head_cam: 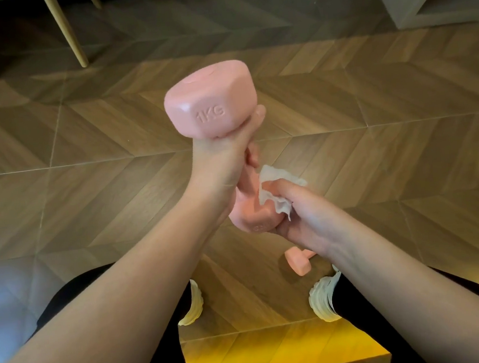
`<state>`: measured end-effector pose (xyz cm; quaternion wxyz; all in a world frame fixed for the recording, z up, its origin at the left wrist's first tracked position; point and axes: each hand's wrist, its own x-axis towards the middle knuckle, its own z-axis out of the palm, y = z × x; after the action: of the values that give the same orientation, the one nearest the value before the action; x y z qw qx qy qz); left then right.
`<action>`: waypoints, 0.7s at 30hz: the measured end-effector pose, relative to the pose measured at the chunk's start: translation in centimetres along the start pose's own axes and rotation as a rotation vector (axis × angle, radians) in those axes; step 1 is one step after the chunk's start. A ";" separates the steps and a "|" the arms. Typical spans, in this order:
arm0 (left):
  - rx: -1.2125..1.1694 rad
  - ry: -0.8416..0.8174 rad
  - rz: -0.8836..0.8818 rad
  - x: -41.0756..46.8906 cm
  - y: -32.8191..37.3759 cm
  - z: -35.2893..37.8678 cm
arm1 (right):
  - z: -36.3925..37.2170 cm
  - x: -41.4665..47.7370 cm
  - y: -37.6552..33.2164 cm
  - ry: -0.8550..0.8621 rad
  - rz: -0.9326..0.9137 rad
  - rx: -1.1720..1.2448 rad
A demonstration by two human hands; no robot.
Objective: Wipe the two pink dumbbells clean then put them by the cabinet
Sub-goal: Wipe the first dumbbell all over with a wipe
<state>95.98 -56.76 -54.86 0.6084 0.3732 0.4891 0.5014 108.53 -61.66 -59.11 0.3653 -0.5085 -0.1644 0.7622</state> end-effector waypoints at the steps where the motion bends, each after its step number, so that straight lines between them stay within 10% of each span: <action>1: 0.010 -0.009 -0.012 0.0 -0.1 0.1 | 0.2 0.2 0.3 0.012 -0.010 0.001; 21: -0.054 -0.154 -0.155 0.7 0.0 0.5 | 2.1 -1.1 0.1 0.114 0.065 0.055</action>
<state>96.44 -56.08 -54.91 0.6908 0.3551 0.4547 0.4358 106.87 -62.34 -57.57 0.3629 -0.5458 -0.1055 0.7478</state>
